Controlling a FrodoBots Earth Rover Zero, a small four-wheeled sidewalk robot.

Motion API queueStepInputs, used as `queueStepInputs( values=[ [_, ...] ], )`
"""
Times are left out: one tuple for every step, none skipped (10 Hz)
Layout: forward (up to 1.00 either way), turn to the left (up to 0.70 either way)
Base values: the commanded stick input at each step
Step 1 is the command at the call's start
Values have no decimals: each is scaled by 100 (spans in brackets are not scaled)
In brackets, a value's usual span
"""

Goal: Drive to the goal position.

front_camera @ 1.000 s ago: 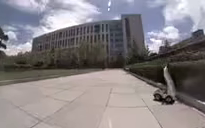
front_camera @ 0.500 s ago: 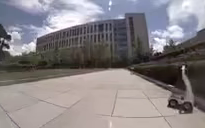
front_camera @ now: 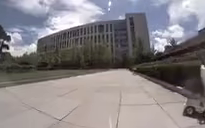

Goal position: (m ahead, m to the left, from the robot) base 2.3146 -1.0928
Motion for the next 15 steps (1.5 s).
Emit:
queueStepInputs(
  values=[
    [70, 0],
    [70, 0],
    [70, 0],
    [70, 0],
    [70, 0],
    [70, 5],
    [70, -12],
    [70, -35],
    [70, -35],
    [70, -35],
    [70, -35],
    [70, -35],
    [70, -35],
    [70, -35],
    [70, -35]
  ],
)
